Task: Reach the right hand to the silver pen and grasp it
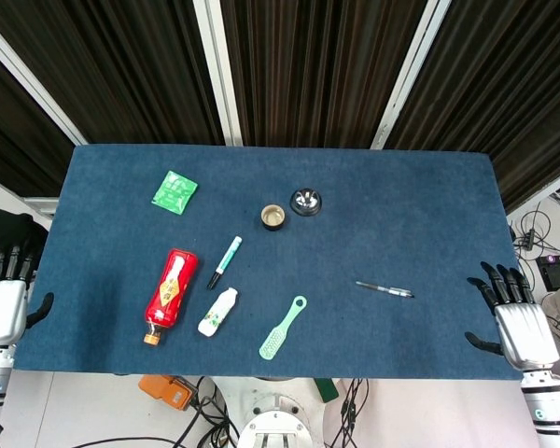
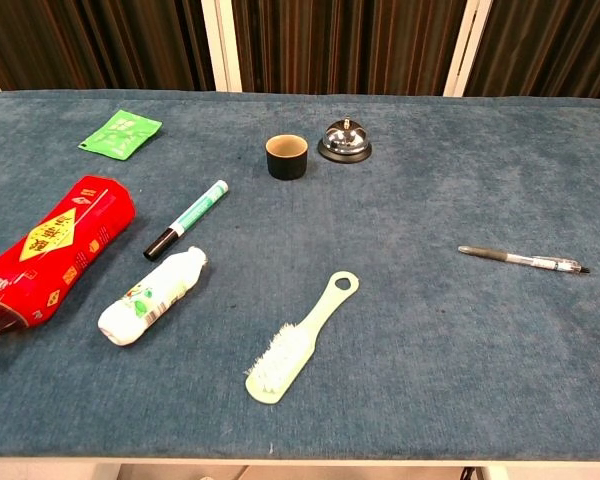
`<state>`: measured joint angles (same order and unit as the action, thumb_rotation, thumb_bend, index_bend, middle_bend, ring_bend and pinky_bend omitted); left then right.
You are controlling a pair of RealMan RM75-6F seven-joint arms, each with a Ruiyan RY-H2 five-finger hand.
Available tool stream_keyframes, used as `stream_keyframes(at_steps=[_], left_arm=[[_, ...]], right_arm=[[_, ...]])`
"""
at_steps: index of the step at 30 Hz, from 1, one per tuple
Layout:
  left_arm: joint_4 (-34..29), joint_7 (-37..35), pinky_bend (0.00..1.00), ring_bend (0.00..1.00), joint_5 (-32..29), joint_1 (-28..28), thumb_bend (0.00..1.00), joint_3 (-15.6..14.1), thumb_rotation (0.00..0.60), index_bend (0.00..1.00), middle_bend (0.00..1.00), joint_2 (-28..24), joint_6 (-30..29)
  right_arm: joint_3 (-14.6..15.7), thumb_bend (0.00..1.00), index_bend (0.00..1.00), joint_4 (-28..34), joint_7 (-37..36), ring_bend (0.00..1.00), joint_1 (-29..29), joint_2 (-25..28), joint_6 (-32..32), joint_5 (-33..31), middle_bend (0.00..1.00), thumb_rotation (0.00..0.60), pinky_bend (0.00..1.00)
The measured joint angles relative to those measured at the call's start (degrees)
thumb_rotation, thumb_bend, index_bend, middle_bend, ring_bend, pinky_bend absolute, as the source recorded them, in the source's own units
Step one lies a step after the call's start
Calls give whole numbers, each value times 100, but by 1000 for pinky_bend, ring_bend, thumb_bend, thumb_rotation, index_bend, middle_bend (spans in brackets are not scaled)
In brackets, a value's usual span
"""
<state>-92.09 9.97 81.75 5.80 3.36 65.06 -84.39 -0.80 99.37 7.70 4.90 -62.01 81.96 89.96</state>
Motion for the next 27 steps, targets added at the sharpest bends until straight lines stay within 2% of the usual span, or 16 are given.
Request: stream_keyframes(at_steps=[5,7,12,17,27], left_arm=[[-39,-21,149,17,-7,-20,287,-11,600,121,0,-25,0],[-44,-24,149,20,1,-22,288,-18,600,120,0,-33,4],[-72,29,149,30,-98,-40,291,-3,600,121,0,-36,14],[-134,50,149,32,-212,-59,293,22,600,121,0,-61,47],[-170,31,149,34,-266,-73,296,19,600,121,0,-97,92]], right_arm=[[-100,194,364,-50,-71,44,331,-123,-599,-237,102,600,100],[-174,224,405,-51,-36,43,498,-185,-864,-391,102,600,100],[-465,299,470,-48,371,44,964,-514,-1429,-1027,101,600,100],[-725,319,495,-110,836,44,1416,-1007,-1865,-1655,101,600,100],[-874,414,546,-643,1411,55,1889,-1867,-2069,-2208,101,600,101]])
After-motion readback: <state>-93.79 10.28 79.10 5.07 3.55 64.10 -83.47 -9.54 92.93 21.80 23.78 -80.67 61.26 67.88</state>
